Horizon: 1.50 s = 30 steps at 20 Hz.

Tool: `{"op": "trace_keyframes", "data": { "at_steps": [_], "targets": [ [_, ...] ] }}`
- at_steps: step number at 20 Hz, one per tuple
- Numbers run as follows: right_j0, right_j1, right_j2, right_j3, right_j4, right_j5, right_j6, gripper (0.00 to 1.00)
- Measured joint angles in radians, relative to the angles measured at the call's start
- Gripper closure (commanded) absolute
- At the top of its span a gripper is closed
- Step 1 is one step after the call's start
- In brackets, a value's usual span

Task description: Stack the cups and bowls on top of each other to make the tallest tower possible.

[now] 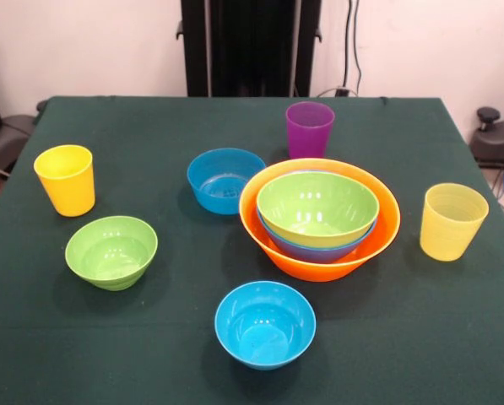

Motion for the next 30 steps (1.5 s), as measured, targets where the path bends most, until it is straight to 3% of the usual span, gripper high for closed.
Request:
{"op": "trace_keyframes", "data": {
  "at_steps": [5, 10, 15, 21, 30],
  "targets": [
    [-0.001, -0.015, -0.007, 0.017, -0.002, -0.041, 0.0, 1.0],
    [0.0, -0.068, -0.029, 0.051, -0.002, -0.159, 0.0, 1.0],
    [0.004, -0.101, -0.058, 0.052, -0.002, -0.181, 0.0, 1.0],
    [0.006, -0.129, -0.07, 0.053, 0.001, -0.18, 0.0, 1.0],
    [0.008, -0.149, -0.067, 0.052, 0.056, -0.022, 0.0, 1.0]
  ]
}}
